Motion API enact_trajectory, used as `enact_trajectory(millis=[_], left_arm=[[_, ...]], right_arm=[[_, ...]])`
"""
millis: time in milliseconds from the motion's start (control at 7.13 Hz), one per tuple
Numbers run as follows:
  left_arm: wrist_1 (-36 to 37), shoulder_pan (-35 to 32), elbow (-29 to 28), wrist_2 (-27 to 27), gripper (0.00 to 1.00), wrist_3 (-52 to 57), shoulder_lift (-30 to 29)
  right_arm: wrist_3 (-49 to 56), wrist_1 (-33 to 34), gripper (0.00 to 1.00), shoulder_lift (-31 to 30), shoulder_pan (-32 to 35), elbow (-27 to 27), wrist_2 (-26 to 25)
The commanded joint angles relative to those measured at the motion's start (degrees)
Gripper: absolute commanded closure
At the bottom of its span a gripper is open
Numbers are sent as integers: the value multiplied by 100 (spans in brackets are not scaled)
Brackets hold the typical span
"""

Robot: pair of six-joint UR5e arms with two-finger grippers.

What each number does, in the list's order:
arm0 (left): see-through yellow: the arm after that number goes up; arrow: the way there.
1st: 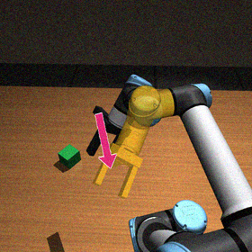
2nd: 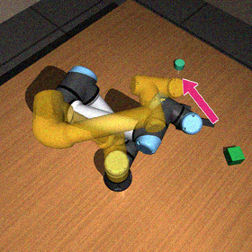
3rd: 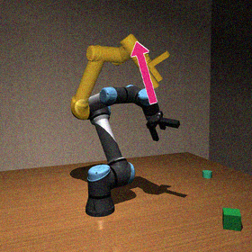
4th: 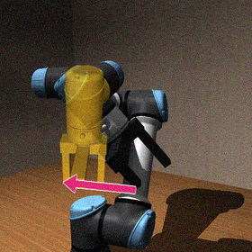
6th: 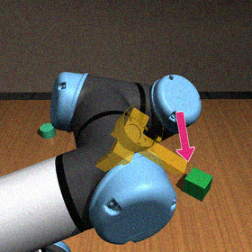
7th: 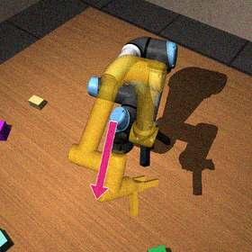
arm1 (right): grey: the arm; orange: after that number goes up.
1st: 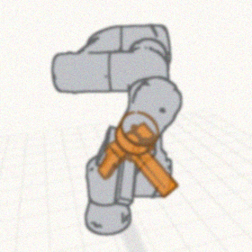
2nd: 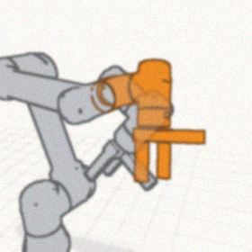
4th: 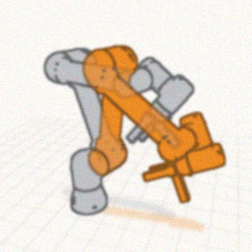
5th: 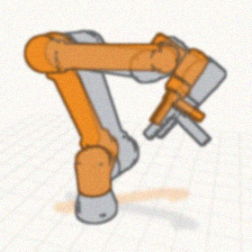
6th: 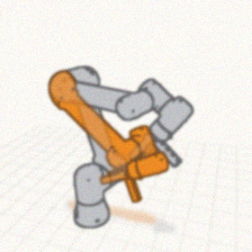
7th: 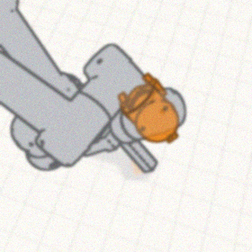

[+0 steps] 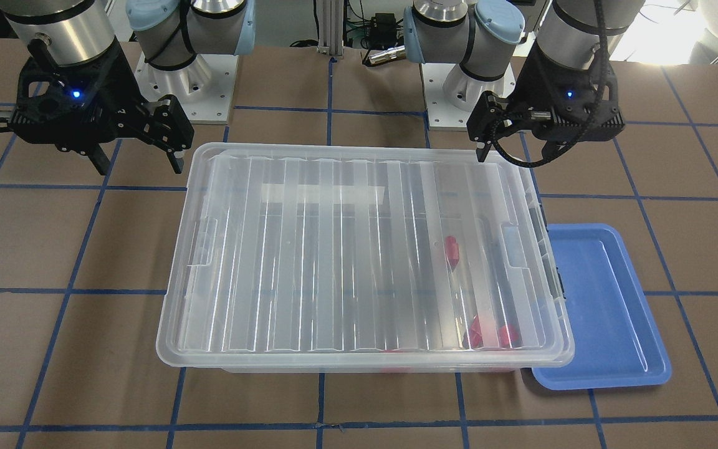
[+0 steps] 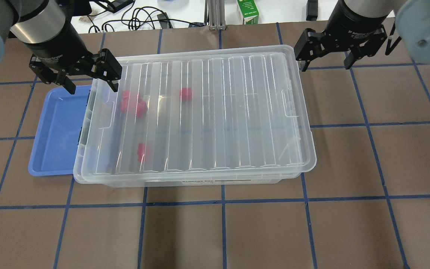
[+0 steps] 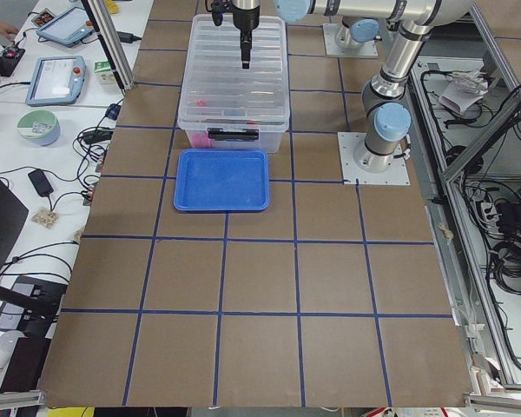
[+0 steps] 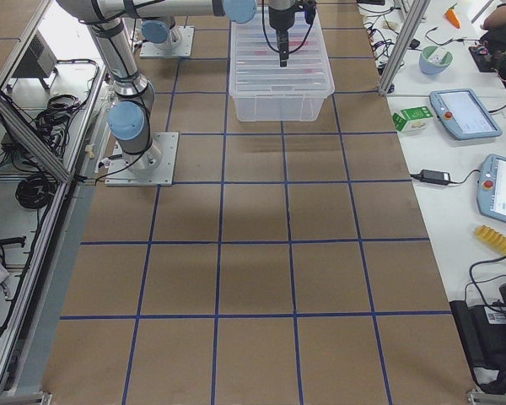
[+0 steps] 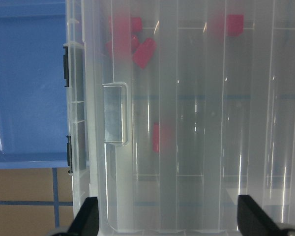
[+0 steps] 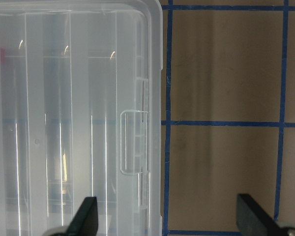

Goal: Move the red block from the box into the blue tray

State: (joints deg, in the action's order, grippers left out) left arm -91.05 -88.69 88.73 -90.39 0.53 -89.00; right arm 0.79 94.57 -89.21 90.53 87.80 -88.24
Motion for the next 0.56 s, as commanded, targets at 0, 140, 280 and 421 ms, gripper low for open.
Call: enact_trajectory(millis=[0,140,280,421], left_arm=[[0,1,3,3,0,0,23],[0,1,3,12,0,0,23],[0,-8,3,4,0,0,23],[0,-8,3,3,0,0,23]], right_arm=[[0,0,0,9,0,9,0],[9,0,0,9,0,35,0],[26,8,0,9,0,70,0],[44,17,0,44,-17,79,-9]])
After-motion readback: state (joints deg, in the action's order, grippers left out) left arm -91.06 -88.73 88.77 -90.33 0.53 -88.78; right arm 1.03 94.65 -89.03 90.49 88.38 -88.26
